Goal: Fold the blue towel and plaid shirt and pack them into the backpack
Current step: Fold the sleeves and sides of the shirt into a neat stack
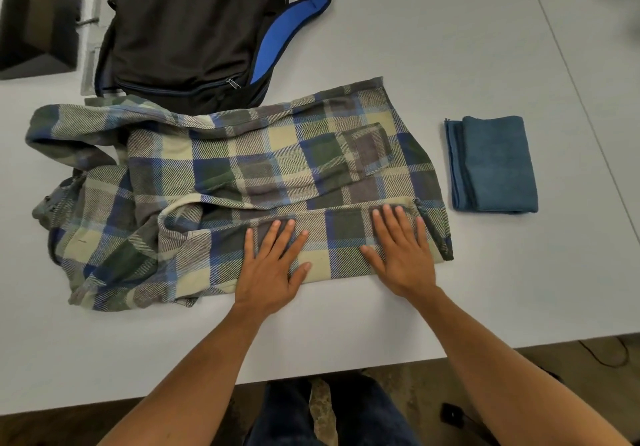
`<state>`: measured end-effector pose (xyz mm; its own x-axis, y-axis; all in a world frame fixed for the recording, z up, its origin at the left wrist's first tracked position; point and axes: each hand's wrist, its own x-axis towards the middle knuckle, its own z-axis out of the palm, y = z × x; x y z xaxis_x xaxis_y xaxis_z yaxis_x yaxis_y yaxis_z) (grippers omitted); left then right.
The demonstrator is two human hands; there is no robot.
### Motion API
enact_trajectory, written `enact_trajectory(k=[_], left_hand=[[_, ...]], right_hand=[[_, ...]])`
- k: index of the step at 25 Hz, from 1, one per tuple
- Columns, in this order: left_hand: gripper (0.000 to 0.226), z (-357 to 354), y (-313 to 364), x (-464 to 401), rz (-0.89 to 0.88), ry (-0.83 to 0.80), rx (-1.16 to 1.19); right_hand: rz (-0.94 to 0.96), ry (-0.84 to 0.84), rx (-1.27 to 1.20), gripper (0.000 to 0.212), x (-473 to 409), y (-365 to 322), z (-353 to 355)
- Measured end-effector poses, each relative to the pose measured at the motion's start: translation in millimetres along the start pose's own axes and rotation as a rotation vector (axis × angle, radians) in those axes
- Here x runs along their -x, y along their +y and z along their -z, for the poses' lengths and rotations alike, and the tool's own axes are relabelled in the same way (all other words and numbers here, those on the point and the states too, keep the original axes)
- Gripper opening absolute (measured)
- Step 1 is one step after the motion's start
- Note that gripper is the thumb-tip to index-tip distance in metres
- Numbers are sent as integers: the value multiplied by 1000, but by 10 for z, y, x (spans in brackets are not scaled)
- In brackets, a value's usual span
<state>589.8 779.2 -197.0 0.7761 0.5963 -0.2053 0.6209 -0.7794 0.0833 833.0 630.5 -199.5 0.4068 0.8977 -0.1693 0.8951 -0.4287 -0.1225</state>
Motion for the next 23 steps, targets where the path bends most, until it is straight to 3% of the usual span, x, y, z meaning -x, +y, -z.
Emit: enact_trajectory(k=[8, 16, 23], left_hand=[[61, 36, 5, -1, 0, -9, 37], [63, -35, -149, 203, 71, 21, 53], [62, -14, -153, 182, 39, -29, 74]], right_hand=[[-71, 3, -38, 78, 17, 146, 19], [-302, 191, -517, 78, -675, -134, 417], [-612, 72, -892, 83, -1502, -208, 761]])
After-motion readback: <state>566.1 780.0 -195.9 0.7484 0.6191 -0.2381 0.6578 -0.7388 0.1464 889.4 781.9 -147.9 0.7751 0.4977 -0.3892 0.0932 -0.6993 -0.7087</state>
